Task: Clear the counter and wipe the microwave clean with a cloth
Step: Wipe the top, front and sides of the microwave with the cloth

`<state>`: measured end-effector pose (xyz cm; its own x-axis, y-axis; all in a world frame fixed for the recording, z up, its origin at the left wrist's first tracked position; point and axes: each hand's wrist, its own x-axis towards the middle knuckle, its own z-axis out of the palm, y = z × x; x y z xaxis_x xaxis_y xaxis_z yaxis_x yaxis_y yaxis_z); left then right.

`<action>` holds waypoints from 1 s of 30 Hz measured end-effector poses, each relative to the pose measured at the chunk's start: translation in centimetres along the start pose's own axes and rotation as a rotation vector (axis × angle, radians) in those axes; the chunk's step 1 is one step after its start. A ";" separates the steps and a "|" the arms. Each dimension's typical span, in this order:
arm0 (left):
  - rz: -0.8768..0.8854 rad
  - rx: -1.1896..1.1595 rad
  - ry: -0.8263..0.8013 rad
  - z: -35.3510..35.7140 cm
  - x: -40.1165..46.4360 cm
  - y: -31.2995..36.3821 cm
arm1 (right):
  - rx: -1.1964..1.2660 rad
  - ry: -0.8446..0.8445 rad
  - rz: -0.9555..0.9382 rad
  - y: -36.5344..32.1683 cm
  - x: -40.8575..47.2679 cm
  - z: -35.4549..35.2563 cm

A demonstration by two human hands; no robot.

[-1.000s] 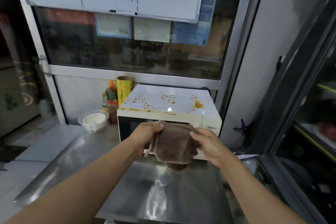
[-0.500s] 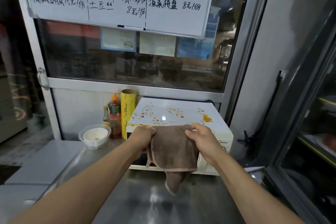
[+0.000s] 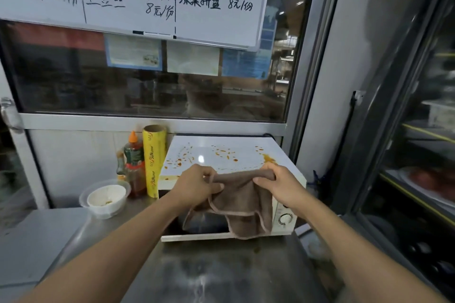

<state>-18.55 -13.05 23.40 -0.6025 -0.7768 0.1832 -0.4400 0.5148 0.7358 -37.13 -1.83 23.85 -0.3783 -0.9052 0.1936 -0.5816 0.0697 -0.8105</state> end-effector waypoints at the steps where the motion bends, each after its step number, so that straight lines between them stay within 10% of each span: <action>1: -0.022 -0.094 -0.026 0.2 0.4 0.1 | 0.064 -0.015 0.045 0.3 0.3 -0.2; 17: -0.174 -0.392 -0.085 7.4 13.5 4.8 | 0.444 0.164 0.127 6.8 13.0 -8.2; 30: -0.102 0.229 0.032 9.2 19.0 -0.1 | -0.629 -0.058 -0.025 14.0 15.4 -2.4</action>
<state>-36.08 -24.49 20.76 -0.5279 -0.8379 0.1389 -0.6386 0.4994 0.5855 -52.79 -13.82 16.84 -0.3298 -0.9298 0.1635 -0.9085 0.2655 -0.3225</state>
